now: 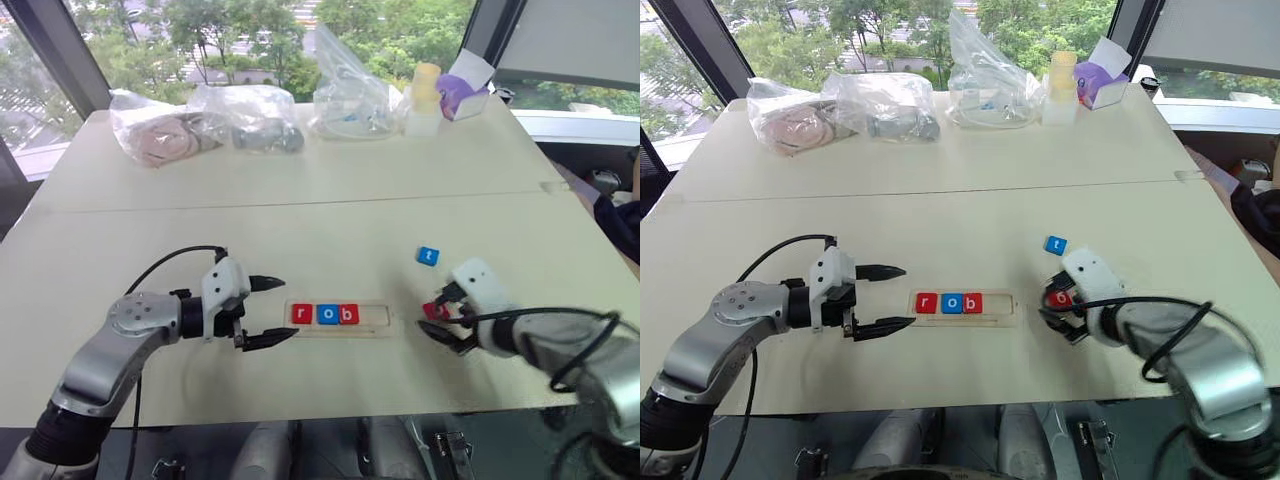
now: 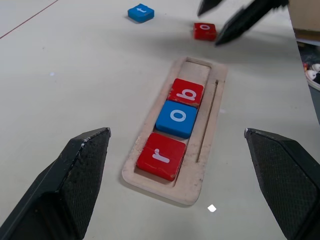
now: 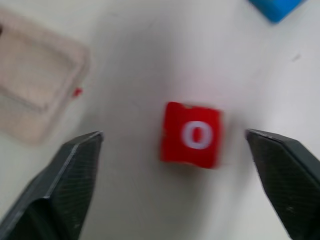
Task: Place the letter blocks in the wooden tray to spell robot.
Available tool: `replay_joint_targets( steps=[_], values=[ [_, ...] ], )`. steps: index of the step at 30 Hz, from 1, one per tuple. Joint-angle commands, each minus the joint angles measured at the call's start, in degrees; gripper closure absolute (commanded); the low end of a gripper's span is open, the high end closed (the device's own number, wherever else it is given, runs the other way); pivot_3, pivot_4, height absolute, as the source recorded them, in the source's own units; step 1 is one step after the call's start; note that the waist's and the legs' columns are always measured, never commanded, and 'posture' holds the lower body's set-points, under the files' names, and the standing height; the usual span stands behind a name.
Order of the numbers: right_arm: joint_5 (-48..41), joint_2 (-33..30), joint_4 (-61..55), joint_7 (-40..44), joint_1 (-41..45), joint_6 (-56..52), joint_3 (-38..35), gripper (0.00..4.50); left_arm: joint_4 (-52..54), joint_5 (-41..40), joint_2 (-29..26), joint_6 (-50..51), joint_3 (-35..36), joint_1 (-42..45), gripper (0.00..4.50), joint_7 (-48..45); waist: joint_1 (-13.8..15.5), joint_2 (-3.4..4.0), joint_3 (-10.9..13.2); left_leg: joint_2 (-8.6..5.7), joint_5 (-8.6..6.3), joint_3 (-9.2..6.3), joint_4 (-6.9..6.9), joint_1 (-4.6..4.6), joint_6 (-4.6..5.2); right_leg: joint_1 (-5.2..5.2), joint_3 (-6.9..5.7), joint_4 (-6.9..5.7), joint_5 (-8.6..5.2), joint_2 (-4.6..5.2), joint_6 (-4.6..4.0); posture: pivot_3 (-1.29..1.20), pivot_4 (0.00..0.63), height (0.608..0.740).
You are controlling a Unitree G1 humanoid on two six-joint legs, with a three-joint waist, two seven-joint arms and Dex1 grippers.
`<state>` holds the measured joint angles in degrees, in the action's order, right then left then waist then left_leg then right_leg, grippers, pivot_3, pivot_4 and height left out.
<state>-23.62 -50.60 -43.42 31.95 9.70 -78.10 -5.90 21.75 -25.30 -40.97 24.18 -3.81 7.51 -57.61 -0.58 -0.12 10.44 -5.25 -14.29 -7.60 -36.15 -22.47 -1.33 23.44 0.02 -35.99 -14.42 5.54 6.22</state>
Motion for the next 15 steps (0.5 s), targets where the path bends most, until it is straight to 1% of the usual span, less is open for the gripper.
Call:
replay_joint_targets(
  steps=[1, 2, 5, 7, 12, 15],
  values=[
    [4.8, -8.3, 8.3, 14.8, -1.8, 29.2, 2.5, 0.04, 0.5, 0.4, 0.4, -1.2, -0.5, 1.1, 0.00, -0.2, 0.0, -0.16, 0.0, 0.01, 0.00, 0.00, 0.02, 0.02, 0.01, -0.02, -0.03, 0.00, -0.01, 0.00, 0.05, 0.00, 0.150, 0.740],
    [6.5, -9.6, 11.7, 17.5, -2.2, 36.7, 3.3, 0.04, 0.4, 0.4, 0.6, -1.2, -0.6, 1.3, 0.00, -0.1, 0.0, -0.23, 0.0, 0.06, -0.01, -0.01, 0.04, 0.05, 0.02, -0.07, -0.07, 0.02, -0.02, -0.01, 0.07, 0.00, 0.150, 0.740],
    [9.4, -13.0, 21.9, 27.6, -2.1, 52.1, 6.5, 0.04, 0.6, 0.7, 1.0, -1.1, -0.6, 1.5, 0.00, 0.3, 0.0, -0.22, 0.1, 0.06, -0.02, 0.00, 0.04, 0.05, 0.02, -0.07, -0.06, 0.01, -0.02, -0.01, 0.08, 0.00, 0.150, 0.740],
    [9.9, -13.3, 28.5, 33.8, 0.5, 59.4, 9.0, 0.04, 1.1, 0.8, 1.2, -1.0, -0.6, 1.3, 0.00, 0.9, -0.1, -0.25, 0.1, 0.03, -0.02, 0.01, 0.00, 0.04, 0.02, -0.07, -0.04, 0.02, -0.01, 0.01, 0.09, 0.00, 0.150, 0.740],
    [13.6, -11.6, 42.0, 42.2, 8.4, 67.9, 14.7, 0.04, 2.9, 0.8, 1.2, -0.5, 0.0, -0.3, 0.00, 2.1, -0.2, -0.23, 0.1, 0.06, -0.01, 0.01, -0.01, 0.07, 0.01, -0.05, 0.02, -0.04, 0.01, 0.03, 0.04, 0.00, 0.150, 0.740],
    [15.7, -9.6, 48.2, 44.3, 11.9, 72.2, 16.7, 0.04, 3.9, 0.6, 1.1, -0.1, 0.6, -1.2, 0.00, 3.1, 0.0, -0.23, 0.1, 0.06, -0.01, -0.02, -0.01, 0.06, 0.01, -0.04, 0.02, -0.03, 0.01, 0.02, 0.03, 0.00, 0.150, 0.740]
  ],
)
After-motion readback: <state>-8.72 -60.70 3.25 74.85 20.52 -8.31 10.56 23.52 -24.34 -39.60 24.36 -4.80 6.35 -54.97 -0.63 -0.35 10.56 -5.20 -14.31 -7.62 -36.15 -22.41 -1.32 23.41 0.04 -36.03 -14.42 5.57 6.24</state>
